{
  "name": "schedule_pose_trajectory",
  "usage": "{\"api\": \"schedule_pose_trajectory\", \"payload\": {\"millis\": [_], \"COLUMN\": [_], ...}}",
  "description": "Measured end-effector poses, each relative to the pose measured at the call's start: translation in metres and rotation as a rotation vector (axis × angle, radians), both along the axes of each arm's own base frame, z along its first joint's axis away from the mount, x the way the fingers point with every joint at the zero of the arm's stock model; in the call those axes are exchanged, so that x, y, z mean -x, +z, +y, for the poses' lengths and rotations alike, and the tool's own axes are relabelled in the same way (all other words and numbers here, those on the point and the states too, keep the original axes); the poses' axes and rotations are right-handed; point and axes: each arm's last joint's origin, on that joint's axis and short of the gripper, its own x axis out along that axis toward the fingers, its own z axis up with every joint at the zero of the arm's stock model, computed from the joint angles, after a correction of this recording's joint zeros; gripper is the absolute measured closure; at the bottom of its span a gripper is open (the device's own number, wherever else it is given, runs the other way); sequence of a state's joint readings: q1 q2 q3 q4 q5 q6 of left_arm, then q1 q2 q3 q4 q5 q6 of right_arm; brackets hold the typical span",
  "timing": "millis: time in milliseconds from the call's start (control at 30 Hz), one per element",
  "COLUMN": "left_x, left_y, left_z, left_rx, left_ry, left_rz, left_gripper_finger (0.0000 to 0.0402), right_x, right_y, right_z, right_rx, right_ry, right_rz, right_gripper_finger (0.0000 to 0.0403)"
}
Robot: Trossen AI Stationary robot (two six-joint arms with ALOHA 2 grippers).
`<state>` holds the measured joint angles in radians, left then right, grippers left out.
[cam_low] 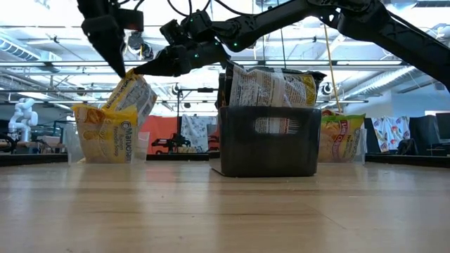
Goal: Sort Maruchan noodles
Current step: Put the bottom yellow noodle pack into the left transparent bin
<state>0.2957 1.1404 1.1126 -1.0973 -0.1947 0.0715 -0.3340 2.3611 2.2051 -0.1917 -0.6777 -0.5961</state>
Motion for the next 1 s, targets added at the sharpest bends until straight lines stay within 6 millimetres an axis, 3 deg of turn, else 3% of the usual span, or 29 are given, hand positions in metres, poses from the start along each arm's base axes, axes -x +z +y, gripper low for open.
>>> {"api": "schedule_pose_trajectory", "payload": {"millis": [233,767,1000], "left_x": [0.001,-0.002,-0.001], "left_y": [-0.013,-0.01,-0.01], "left_z": [0.002,0.003,0.005], "left_rx": [0.009,-0.005,0.01], "left_ry": [0.011,0.011,0.055], "left_rz": [0.031,-0.017,-0.031], "left_gripper_finger": [0.0339,0.034,0.0394], "right_x": [0.0,0.0,0.0], "right_y": [0.0,0.0,0.0], "right_z": [0.0,0.0,0.0], "right_rx": [0.0,-0.001,0.0], "right_ry": [0.0,-0.001,-0.001], "right_rz": [0.0,0.001,0.001], "right_gripper_finger": [0.0403,0.0403,0.0403]}}
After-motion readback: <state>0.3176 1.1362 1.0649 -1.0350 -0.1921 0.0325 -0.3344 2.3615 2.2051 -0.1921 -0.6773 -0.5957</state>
